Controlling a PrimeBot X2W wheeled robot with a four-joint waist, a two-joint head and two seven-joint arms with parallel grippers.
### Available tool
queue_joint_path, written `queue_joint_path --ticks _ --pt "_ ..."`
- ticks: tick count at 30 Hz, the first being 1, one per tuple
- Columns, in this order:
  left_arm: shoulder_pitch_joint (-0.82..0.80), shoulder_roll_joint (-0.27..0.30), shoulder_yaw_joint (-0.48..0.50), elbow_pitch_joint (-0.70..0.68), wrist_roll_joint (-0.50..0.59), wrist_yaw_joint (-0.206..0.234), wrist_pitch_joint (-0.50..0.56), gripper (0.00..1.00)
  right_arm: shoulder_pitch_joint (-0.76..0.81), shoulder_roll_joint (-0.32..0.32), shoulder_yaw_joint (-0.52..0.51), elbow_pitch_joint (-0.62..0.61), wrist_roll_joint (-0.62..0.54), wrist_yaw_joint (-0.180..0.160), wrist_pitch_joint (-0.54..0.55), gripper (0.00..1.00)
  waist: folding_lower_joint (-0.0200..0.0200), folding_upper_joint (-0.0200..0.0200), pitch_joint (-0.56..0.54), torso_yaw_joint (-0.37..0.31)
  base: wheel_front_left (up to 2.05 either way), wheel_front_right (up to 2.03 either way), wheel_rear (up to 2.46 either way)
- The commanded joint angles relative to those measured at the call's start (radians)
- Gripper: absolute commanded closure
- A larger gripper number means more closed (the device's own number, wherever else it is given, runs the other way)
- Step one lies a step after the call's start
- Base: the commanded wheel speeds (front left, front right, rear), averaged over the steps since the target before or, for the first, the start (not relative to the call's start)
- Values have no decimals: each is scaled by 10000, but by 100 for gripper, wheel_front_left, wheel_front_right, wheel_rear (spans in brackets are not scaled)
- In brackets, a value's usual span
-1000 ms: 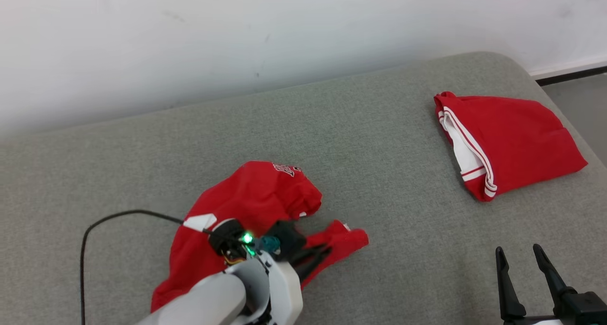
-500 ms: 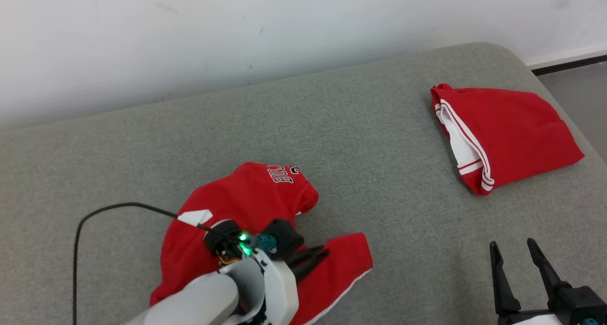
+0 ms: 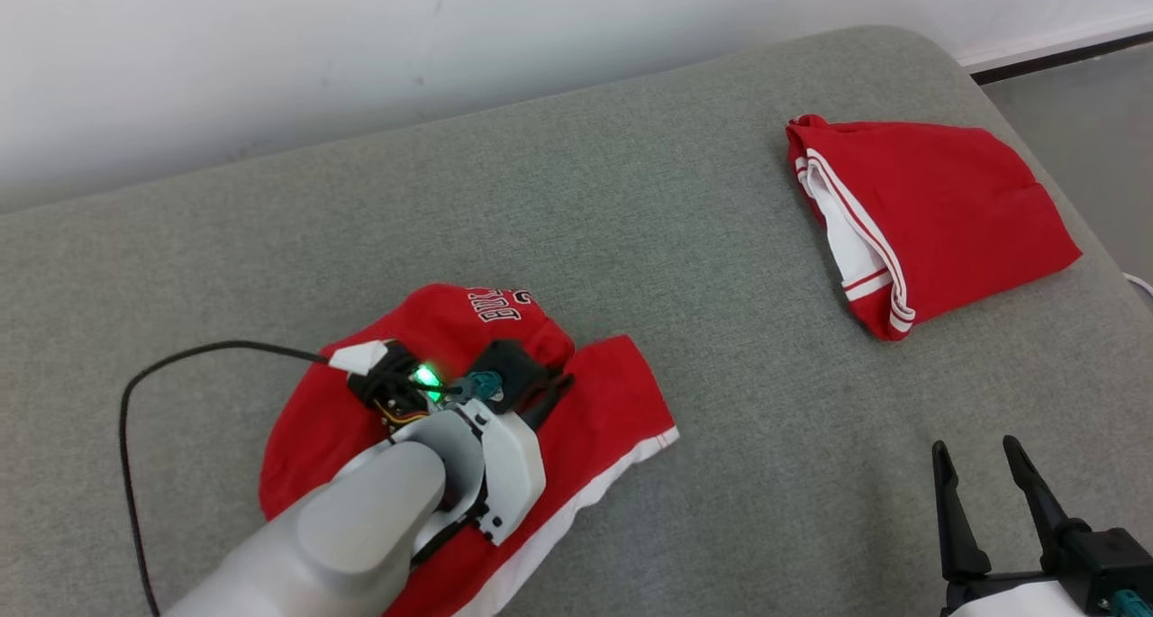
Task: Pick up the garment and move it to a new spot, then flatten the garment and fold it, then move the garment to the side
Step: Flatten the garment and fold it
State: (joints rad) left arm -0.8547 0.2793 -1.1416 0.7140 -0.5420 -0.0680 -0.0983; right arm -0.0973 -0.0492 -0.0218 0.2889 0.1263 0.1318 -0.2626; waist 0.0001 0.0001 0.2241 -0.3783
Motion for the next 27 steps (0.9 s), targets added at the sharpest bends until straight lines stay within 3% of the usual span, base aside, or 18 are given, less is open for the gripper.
queue_joint_path --ticks 1,8,17,22,27 --pt "-78 -28 93 101 78 114 -223 0 73 -29 -88 -12 64 -22 -27 0 -1 -1 -45 80 0 0 0" --pt "537 -381 1290 -368 -534 1186 -1567 0 188 -24 -600 -475 -236 -22 -27 0 -1 -1 -620 864 0 0 0" --pt "3084 356 3745 -3542 -173 2903 -1653 0 382 -31 -806 -1122 -634 -22 -27 0 -1 -1 -1543 1831 0 0 0" --pt "5034 596 4972 -4854 544 3434 -1654 0 568 -78 -886 -1252 -788 -22 -27 0 -1 -1 -1842 2279 0 0 0" --pt "6777 378 6230 -5714 1329 3662 -1655 0 790 -149 -1050 -1147 -805 -22 -27 0 -1 -1 -2050 2724 0 0 0"
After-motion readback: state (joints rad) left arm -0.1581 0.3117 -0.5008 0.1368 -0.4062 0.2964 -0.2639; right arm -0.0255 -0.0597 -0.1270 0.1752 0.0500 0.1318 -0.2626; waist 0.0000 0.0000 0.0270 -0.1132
